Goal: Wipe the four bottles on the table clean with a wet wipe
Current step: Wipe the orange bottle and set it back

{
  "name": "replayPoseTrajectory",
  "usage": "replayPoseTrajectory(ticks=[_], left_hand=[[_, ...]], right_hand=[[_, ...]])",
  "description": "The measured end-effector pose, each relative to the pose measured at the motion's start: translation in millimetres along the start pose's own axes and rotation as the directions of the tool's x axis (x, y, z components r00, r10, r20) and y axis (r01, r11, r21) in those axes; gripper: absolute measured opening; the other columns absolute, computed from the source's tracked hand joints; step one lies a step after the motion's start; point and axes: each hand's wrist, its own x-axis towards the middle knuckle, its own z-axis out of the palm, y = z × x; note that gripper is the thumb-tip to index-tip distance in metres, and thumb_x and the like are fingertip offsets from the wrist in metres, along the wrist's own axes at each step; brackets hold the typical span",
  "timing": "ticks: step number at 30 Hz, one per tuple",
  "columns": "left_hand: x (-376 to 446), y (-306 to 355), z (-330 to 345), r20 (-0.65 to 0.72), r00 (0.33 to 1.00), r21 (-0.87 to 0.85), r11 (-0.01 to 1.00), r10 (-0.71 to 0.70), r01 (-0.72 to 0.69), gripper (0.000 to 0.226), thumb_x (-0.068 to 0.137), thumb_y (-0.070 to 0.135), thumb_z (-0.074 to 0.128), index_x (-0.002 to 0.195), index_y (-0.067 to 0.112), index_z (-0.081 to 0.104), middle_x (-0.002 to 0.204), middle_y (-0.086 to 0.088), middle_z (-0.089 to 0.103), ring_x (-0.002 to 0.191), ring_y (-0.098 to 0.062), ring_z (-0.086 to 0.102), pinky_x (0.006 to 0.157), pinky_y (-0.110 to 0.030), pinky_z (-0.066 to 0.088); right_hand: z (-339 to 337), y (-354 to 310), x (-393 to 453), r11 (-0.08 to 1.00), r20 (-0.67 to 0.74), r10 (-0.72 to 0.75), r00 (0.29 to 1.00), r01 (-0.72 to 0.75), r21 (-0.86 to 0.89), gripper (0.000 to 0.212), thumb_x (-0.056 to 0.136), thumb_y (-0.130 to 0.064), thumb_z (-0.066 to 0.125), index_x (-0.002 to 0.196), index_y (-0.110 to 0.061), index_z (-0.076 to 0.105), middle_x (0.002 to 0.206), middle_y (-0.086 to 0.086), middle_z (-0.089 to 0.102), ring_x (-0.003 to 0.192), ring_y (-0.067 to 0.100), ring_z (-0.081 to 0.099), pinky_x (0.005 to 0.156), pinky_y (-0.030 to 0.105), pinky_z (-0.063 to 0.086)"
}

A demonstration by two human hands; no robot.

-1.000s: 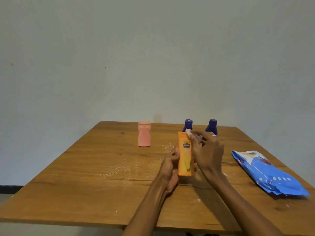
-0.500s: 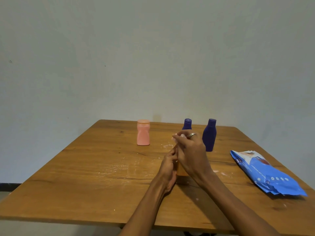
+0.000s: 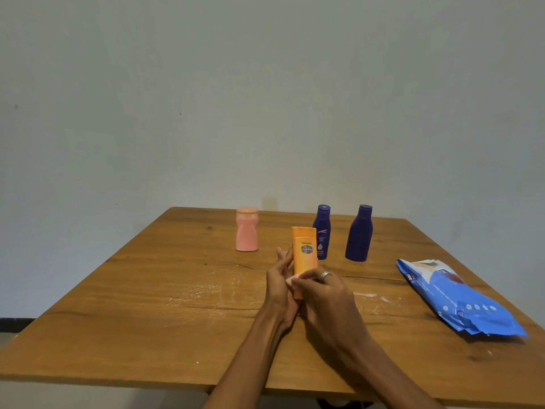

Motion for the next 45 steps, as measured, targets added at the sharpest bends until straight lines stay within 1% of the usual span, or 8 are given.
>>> replayPoseTrajectory(ticks=[3, 11, 16, 20, 24, 28, 38, 45], left_hand=[[-3, -2, 1, 0.049, 0.998, 0.068, 0.997, -0.040, 0.036, 0.043, 0.101, 0.043, 0.043, 0.130, 0.018, 0.063, 0.117, -0.012, 0.074, 0.108, -0.028, 0.070, 0.096, -0.052, 0.054], [-1, -7, 1, 0.090, 0.995, 0.103, 0.994, -0.050, 0.041, 0.033, 0.105, 0.030, 0.045, 0.114, 0.017, 0.073, 0.114, -0.018, 0.072, 0.100, -0.028, 0.066, 0.094, -0.048, 0.053], [3, -9, -4, 0.088, 0.994, 0.000, 0.998, -0.057, 0.057, 0.031, 0.103, 0.028, 0.047, 0.117, 0.016, 0.072, 0.115, -0.017, 0.072, 0.107, -0.030, 0.064, 0.109, -0.056, 0.042], [6, -5, -7, 0.050, 0.996, -0.088, 0.993, -0.080, 0.085, 0.043, 0.104, 0.038, 0.043, 0.131, 0.010, 0.060, 0.121, -0.022, 0.069, 0.116, -0.036, 0.064, 0.103, -0.054, 0.048], [6, -3, -2, 0.072, 0.994, 0.037, 0.996, -0.079, 0.077, 0.051, 0.100, 0.048, 0.045, 0.132, 0.010, 0.058, 0.126, -0.025, 0.066, 0.115, -0.038, 0.062, 0.108, -0.056, 0.044], [9, -9, -3, 0.091, 0.995, 0.176, 0.984, -0.052, 0.035, 0.049, 0.101, 0.044, 0.043, 0.140, 0.016, 0.051, 0.123, -0.015, 0.070, 0.117, -0.035, 0.061, 0.107, -0.055, 0.045], [9, -8, -7, 0.058, 0.998, 0.113, 0.993, 0.015, -0.021, 0.039, 0.107, 0.033, 0.035, 0.138, 0.016, 0.051, 0.123, -0.015, 0.070, 0.119, -0.038, 0.062, 0.105, -0.064, 0.043], [6, -4, -6, 0.065, 0.997, 0.068, 0.997, 0.039, -0.044, 0.039, 0.108, 0.031, 0.031, 0.139, 0.016, 0.049, 0.123, -0.014, 0.071, 0.113, -0.035, 0.064, 0.099, -0.056, 0.050]], right_hand=[[-3, 7, 11, 0.999, -0.040, 0.041, 0.998, -0.041, -0.002, 0.032, 0.083, -0.018, 0.078, 0.113, -0.021, 0.068, 0.120, -0.001, 0.058, 0.106, 0.009, 0.059, 0.080, 0.005, 0.042], [-15, 22, 78, 0.985, -0.352, 0.168, 0.921, -0.146, 0.088, 0.028, 0.086, -0.010, 0.074, 0.114, -0.013, 0.072, 0.111, 0.008, 0.068, 0.101, 0.018, 0.066, 0.085, 0.015, 0.047], [-10, 19, 62, 0.989, -0.268, 0.140, 0.953, -0.120, 0.089, 0.030, 0.086, -0.011, 0.075, 0.115, -0.013, 0.072, 0.114, 0.007, 0.071, 0.104, 0.016, 0.066, 0.087, 0.016, 0.046], [-6, 10, 26, 0.987, -0.128, 0.142, 0.982, -0.130, 0.097, 0.033, 0.086, -0.012, 0.073, 0.118, -0.015, 0.070, 0.120, 0.003, 0.066, 0.110, 0.012, 0.060, 0.083, 0.008, 0.039], [-8, 6, -11, 0.992, 0.009, 0.112, 0.994, -0.112, 0.056, 0.038, 0.089, -0.023, 0.070, 0.124, -0.036, 0.062, 0.124, -0.018, 0.055, 0.114, -0.004, 0.049, 0.085, 0.009, 0.042], [-12, 4, -25, 0.995, 0.088, 0.085, 0.992, -0.088, 0.036, 0.034, 0.090, -0.029, 0.069, 0.122, -0.040, 0.063, 0.122, -0.019, 0.057, 0.109, -0.005, 0.051, 0.083, 0.010, 0.045], [-3, 4, -26, 0.975, 0.033, 0.209, 0.977, -0.211, 0.070, 0.028, 0.091, -0.028, 0.066, 0.115, -0.042, 0.064, 0.117, -0.018, 0.051, 0.101, -0.002, 0.054, 0.078, 0.014, 0.052], [-1, 10, -23, 0.938, -0.064, 0.329, 0.942, -0.319, 0.136, 0.023, 0.089, -0.024, 0.067, 0.109, -0.036, 0.065, 0.112, -0.012, 0.057, 0.098, 0.003, 0.058, 0.075, 0.020, 0.056]])
